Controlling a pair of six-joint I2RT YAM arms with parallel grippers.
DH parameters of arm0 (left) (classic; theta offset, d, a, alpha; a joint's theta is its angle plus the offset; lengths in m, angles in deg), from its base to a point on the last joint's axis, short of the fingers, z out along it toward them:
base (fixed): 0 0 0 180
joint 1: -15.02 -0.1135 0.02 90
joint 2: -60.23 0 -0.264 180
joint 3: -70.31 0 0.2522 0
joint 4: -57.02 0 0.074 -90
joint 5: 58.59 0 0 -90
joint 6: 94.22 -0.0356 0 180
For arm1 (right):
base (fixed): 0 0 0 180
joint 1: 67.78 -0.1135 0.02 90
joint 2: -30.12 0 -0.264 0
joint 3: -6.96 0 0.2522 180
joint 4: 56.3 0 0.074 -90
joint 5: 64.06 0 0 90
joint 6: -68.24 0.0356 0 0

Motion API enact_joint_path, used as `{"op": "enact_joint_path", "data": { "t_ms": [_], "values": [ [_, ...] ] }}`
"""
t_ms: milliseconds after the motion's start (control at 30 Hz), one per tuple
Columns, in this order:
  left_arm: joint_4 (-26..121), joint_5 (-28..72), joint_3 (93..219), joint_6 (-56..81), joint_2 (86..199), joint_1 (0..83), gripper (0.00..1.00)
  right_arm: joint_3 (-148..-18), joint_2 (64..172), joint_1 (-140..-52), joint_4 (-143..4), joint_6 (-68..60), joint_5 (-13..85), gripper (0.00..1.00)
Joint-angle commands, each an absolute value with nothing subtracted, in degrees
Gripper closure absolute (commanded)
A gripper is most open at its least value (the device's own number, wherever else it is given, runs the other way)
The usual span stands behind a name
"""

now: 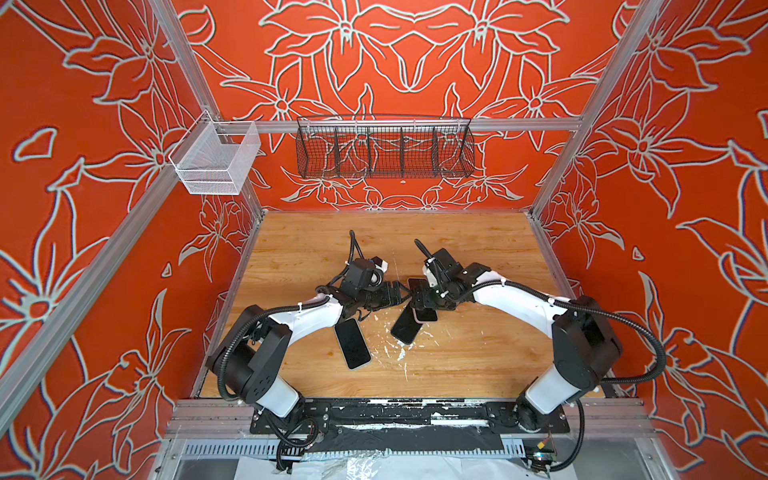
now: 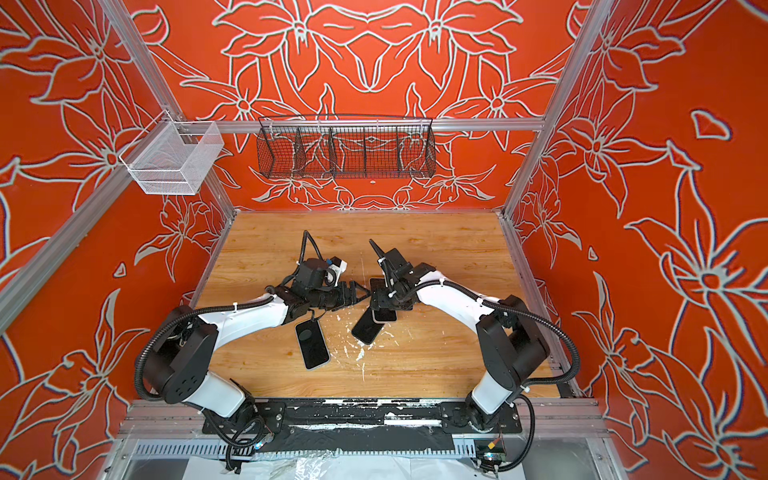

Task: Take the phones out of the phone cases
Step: 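Bring the left gripper to the pink case edge beside the right gripper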

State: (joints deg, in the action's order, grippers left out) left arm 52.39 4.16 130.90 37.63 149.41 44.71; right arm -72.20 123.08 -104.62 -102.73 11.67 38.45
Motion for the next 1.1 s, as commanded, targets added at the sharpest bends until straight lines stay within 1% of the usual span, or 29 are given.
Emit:
{"op": "enact_joint_path", "data": {
  "t_ms": [0, 333, 433, 633, 667, 1067],
  "values": [
    [54.99, 4.99, 132.59, 38.99, 150.58, 45.32, 0.23, -72.91, 120.03, -105.96, -101.10, 11.64, 40.43, 0.61],
    [57.39, 5.78, 132.82, 42.01, 152.42, 45.87, 0.37, -71.57, 118.00, -106.69, -100.57, 11.67, 40.96, 0.61],
    [57.83, 5.83, 133.01, 42.60, 152.68, 45.96, 0.46, -71.49, 117.72, -106.78, -100.56, 11.63, 41.14, 0.61],
    [60.11, 5.13, 132.68, 44.27, 153.19, 46.18, 0.68, -70.88, 117.24, -107.12, -100.33, 11.68, 41.14, 0.61],
    [60.31, 5.05, 132.61, 44.45, 153.21, 46.21, 0.70, -70.78, 117.19, -107.10, -100.25, 11.73, 41.21, 0.61],
    [62.27, 4.78, 132.60, 46.38, 154.77, 48.14, 0.70, -70.19, 116.99, -107.48, -99.42, 11.64, 41.93, 0.61]
  ]
}}
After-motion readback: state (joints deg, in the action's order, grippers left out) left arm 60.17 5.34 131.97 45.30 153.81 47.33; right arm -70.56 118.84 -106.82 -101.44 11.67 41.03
